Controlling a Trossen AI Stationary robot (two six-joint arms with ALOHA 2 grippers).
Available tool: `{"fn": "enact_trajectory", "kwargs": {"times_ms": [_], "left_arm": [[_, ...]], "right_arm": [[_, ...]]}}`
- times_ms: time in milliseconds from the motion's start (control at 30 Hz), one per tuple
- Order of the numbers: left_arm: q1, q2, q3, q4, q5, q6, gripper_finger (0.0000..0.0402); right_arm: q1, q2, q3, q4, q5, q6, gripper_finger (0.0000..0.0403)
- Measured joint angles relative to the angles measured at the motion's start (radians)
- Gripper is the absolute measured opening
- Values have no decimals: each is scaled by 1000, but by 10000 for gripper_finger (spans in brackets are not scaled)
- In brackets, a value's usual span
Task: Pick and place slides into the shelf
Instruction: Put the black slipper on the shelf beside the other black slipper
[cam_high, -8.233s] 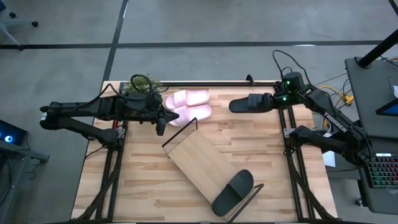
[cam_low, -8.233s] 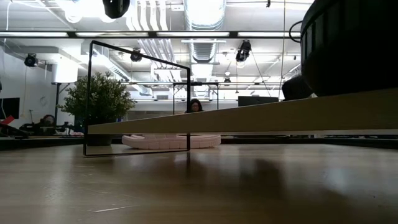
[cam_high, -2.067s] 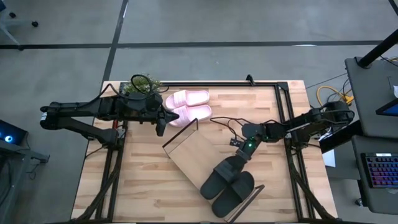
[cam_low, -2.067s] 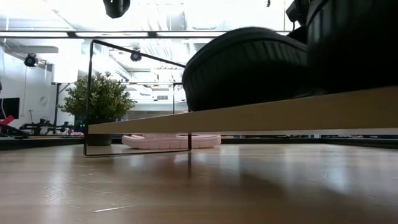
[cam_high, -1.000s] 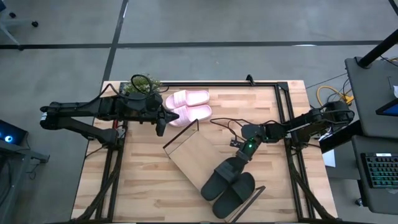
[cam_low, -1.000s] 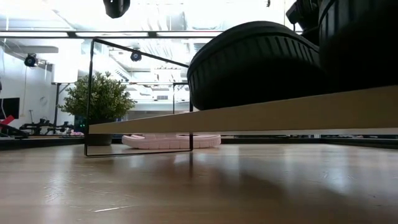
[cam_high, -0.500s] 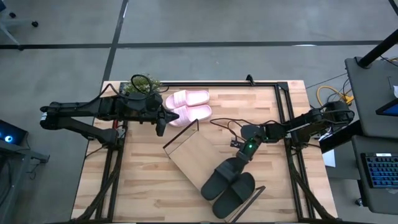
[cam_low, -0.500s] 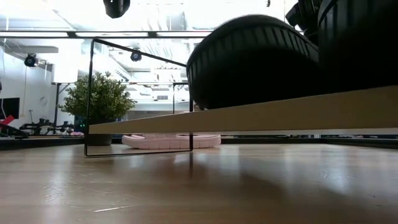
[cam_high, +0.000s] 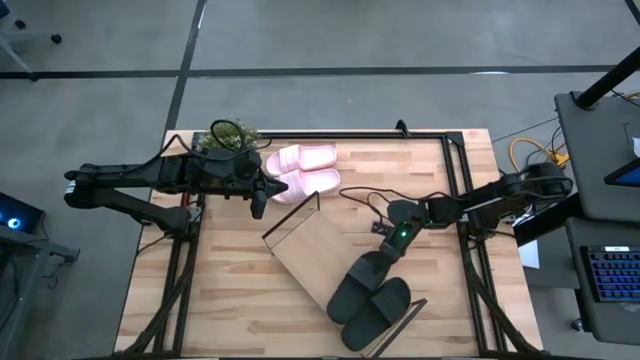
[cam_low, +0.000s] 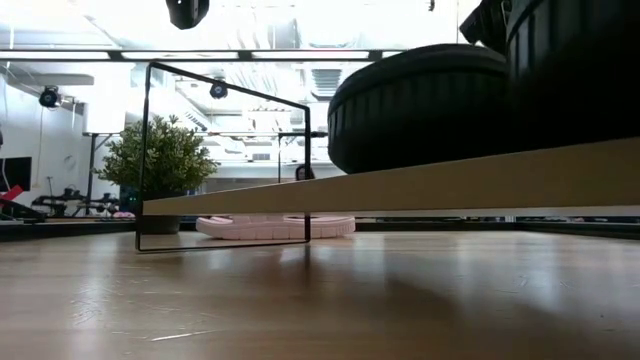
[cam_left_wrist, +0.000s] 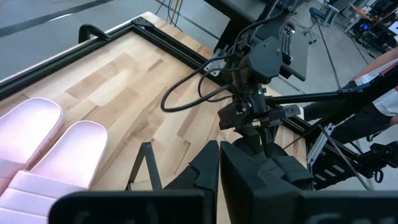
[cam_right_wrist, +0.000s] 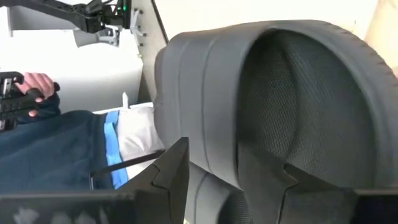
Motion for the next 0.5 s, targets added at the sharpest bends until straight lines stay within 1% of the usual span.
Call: {"fn": "enact_trajectory", "kwargs": {"times_ms": [233, 400, 500], "left_arm": [[0, 0, 0, 0, 0, 0, 0], [0, 0, 0, 0, 0, 0, 0], [0, 0, 0, -2, 0, 0, 0]], "right_arm": [[-27, -76, 0, -142, 55, -48, 123], [-45, -143, 0, -232, 118, -72, 123], [-53, -181, 0, -281, 176, -78, 123]]}}
